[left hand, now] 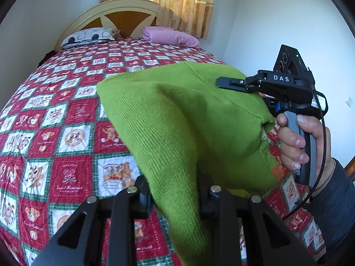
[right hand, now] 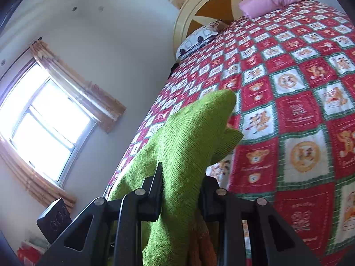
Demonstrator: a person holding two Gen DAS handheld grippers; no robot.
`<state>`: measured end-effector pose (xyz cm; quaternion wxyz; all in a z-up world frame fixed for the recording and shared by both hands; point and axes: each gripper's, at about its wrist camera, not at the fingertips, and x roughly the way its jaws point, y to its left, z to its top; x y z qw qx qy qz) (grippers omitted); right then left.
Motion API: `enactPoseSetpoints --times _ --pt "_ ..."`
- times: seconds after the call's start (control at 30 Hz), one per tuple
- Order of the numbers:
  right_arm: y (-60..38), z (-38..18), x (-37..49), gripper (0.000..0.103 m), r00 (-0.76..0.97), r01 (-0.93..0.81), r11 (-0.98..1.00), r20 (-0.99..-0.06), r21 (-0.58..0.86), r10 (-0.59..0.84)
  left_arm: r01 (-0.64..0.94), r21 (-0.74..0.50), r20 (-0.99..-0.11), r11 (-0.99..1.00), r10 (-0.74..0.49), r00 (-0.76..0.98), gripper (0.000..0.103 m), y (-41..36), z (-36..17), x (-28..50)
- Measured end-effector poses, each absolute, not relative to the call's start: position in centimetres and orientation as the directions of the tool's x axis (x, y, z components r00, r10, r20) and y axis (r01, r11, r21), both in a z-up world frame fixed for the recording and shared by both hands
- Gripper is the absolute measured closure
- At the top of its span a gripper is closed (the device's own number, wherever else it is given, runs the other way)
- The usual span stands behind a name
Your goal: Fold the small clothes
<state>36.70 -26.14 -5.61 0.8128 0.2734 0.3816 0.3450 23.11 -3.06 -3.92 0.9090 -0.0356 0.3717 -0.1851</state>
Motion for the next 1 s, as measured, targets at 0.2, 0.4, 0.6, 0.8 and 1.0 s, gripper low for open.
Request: enactPoseSetpoints --times 0.2,0.4,0.6,0.8,1.0 --pt "-23.2 -6.0 36.2 0.076 0.435 -0.374 0.592 -0.429 0.714 0.792 0.274 -0.206 -0.663 0.939 -0.340 0.667 0.074 -0.7 -4.2 21.6" --pt "-19.8 -6.6 35.6 0.076 0.385 -0.401 0.570 -0.432 0.717 0.815 0.230 -0.214 -0.667 0.949 -0.314 0.676 0.074 1.8 -4.7 20.3" --pt "-16.5 -7.1 35.5 0.076 0.341 -0.422 0.554 -0.441 0.718 0.831 0.184 -0.228 -0.671 0.956 -0.291 0.682 0.074 4.3 -5.3 18.9" --pt "-13.4 -7.4 35.2 0.076 0.296 -0.440 0.531 -0.442 0.724 0.847 0.141 -0.222 -0.675 0.965 -0.257 0.692 0.074 6.3 -5.6 17.8" --pt "-10.5 -7.5 34.8 0.076 0.255 -0.460 0.516 -0.449 0.722 0.856 0.108 -0.213 -0.678 0.971 -0.226 0.699 0.074 8.1 -5.9 16.8"
